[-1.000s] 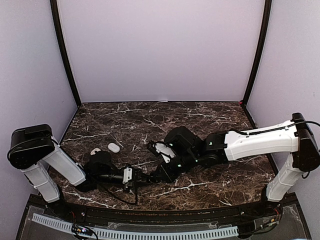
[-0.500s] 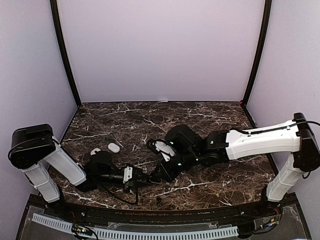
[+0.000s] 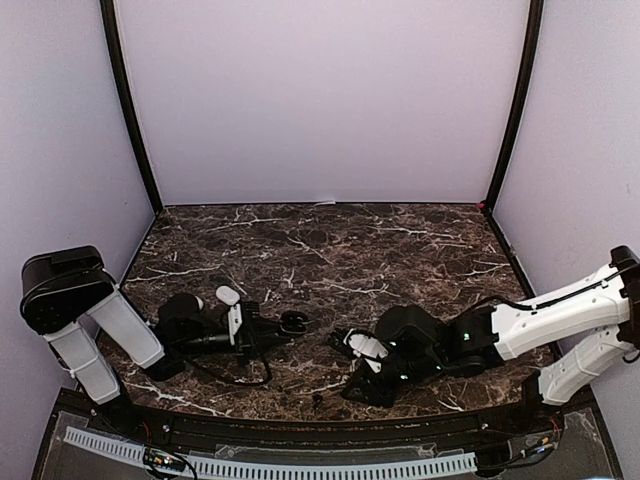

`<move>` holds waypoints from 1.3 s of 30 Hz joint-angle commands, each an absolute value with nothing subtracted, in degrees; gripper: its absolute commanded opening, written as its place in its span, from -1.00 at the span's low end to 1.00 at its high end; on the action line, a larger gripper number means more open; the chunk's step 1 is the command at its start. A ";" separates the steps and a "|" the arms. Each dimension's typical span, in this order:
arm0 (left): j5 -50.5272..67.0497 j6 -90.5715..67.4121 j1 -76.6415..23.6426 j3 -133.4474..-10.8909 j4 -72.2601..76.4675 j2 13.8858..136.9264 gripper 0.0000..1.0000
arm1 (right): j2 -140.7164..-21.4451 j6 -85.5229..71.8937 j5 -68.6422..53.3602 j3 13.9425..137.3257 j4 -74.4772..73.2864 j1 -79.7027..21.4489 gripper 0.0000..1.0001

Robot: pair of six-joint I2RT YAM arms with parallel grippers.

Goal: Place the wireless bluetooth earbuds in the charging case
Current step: Pick up the left earbud from the center of the board.

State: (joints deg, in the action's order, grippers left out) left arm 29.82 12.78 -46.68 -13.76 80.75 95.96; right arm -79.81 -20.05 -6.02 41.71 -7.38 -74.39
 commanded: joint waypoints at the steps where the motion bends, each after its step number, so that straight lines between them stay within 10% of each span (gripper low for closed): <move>1: 25.26 10.34 -46.00 -11.70 87.57 95.13 -1.00 | -78.93 -13.42 -1.44 35.42 6.84 -74.99 -0.29; 39: 21.97 6.59 -43.15 -9.54 92.31 95.54 -1.00 | -102.29 20.96 -5.98 38.51 19.77 -74.28 -0.17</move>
State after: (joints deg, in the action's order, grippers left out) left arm 20.99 7.01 -43.48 -9.89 89.52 95.46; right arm -99.44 18.94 -6.31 37.23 21.50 -74.63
